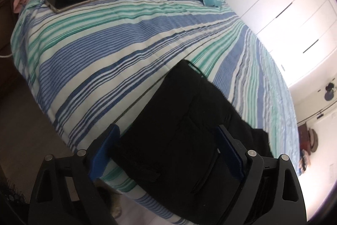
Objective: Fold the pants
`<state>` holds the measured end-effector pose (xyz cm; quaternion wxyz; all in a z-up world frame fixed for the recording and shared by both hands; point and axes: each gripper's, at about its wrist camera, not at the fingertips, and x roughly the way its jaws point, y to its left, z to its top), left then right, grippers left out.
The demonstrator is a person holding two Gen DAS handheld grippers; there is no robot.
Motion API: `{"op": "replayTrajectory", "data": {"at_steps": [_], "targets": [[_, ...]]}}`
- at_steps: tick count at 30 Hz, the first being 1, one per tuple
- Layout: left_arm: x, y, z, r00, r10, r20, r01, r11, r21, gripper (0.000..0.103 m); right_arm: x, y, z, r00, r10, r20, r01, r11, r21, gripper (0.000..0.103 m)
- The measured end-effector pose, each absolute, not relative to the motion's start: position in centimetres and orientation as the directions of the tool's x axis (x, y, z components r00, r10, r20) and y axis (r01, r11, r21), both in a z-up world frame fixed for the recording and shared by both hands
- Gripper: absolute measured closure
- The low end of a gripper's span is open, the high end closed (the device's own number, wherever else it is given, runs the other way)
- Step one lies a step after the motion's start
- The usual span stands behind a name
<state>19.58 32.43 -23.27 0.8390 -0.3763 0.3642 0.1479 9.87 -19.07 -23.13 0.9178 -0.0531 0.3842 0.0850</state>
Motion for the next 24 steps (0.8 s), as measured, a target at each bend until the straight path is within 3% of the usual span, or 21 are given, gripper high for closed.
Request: {"op": "replayTrajectory", "data": {"at_steps": [2,6,9,10,11,12,13,18,24], "targets": [[19.5,32.9,-22.5,0.722,-0.048,-0.69,-0.492,0.666,-0.561,0.03,9.9,-19.3,-23.2,0.69,0.111,-0.715,-0.189,0.982,-0.03,0.0],[20.3,33.3,-24.2,0.639,-0.033,-0.768,-0.545,0.686,-0.483,0.029,9.8,-19.9,-23.3,0.685,0.107,-0.721,-0.173,0.985,-0.019,0.0],[20.7,33.2,-24.8,0.629,-0.049,-0.776,-0.532,0.701,-0.475,0.026,9.7,-20.2,-23.3,0.683,0.103,-0.723,-0.162,0.987,-0.012,0.0],[20.9,33.0,-24.6,0.628,-0.053,-0.777,-0.521,0.713,-0.469,0.03,9.7,-20.3,-23.3,0.683,0.103,-0.723,-0.159,0.987,-0.01,0.0],[20.8,32.8,-24.3,0.623,-0.038,-0.781,-0.521,0.725,-0.451,0.056,9.8,-20.3,-23.3,0.683,0.102,-0.723,-0.157,0.988,-0.009,0.0],[20.4,32.9,-24.1,0.623,-0.024,-0.782,-0.525,0.729,-0.44,0.074,9.8,-20.4,-23.3,0.683,0.101,-0.724,-0.154,0.988,-0.008,0.0],[20.0,33.3,-24.1,0.645,-0.069,-0.761,-0.514,0.698,-0.498,0.085,9.9,-20.4,-23.3,0.683,0.099,-0.724,-0.152,0.988,-0.008,0.0],[18.0,33.2,-20.9,0.748,-0.152,-0.646,-0.431,0.63,-0.647,0.09,10.0,-20.3,-23.0,0.692,0.104,-0.715,-0.152,0.988,-0.004,0.0],[16.9,28.2,-15.3,0.811,-0.379,-0.445,-0.179,0.563,-0.807,0.09,10.0,-21.2,-22.0,0.713,0.13,-0.689,-0.129,0.99,0.053,0.0]]}}
